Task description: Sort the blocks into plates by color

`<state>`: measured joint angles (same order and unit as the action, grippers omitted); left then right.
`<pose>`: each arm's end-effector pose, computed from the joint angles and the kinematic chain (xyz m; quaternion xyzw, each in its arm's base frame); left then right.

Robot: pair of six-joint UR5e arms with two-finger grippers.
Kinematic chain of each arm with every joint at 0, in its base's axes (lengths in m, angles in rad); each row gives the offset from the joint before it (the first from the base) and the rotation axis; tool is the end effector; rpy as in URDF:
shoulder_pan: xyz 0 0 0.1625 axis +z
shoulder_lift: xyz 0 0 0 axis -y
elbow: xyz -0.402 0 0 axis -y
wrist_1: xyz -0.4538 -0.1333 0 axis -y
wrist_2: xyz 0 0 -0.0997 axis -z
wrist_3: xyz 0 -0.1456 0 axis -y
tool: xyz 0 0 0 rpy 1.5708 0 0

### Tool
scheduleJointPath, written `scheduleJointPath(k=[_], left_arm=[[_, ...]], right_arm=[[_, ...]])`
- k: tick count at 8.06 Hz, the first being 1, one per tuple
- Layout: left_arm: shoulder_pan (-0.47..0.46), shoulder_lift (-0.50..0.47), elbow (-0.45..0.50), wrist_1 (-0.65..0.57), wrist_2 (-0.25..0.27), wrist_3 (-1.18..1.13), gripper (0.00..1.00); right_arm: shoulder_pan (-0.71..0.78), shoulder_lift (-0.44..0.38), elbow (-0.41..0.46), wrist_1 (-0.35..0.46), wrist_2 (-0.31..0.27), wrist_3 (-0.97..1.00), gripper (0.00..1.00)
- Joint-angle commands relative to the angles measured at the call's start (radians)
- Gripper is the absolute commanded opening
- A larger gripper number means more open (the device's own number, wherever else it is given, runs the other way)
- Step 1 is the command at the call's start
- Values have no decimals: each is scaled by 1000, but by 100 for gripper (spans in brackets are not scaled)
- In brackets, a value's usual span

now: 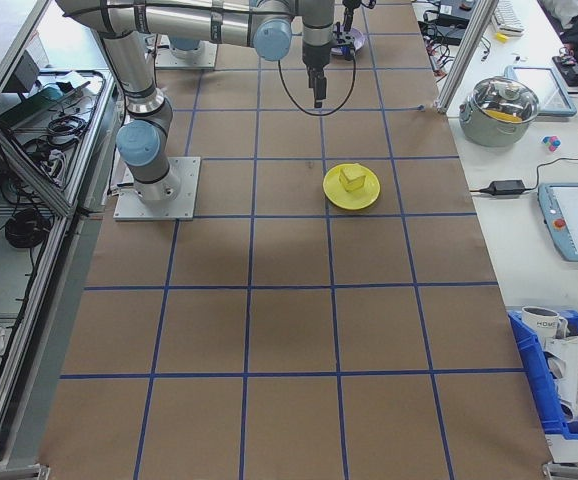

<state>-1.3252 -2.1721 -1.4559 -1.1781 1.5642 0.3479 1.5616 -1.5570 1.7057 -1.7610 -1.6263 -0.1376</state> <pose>0.0434 -0.7254 0.1276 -0.0509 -0.9976 -0.0438 0.0168 0.1201 -0.5611 0.3561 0.0635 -0.9974 0.0187 0.0292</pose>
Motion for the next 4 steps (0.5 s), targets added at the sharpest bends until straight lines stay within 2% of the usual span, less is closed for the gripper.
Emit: scheduleJointPath(k=[1, 2, 4], left_arm=[[-41, 78, 90, -135, 3, -10, 100], [-66, 136, 121, -212, 3, -10, 100], [-91, 283, 123, -328, 5, -65, 100]], right_arm=[[0, 0, 0, 0, 0, 1, 100], [0, 0, 0, 1, 2, 6, 100], [0, 0, 2, 6, 20, -2, 100]])
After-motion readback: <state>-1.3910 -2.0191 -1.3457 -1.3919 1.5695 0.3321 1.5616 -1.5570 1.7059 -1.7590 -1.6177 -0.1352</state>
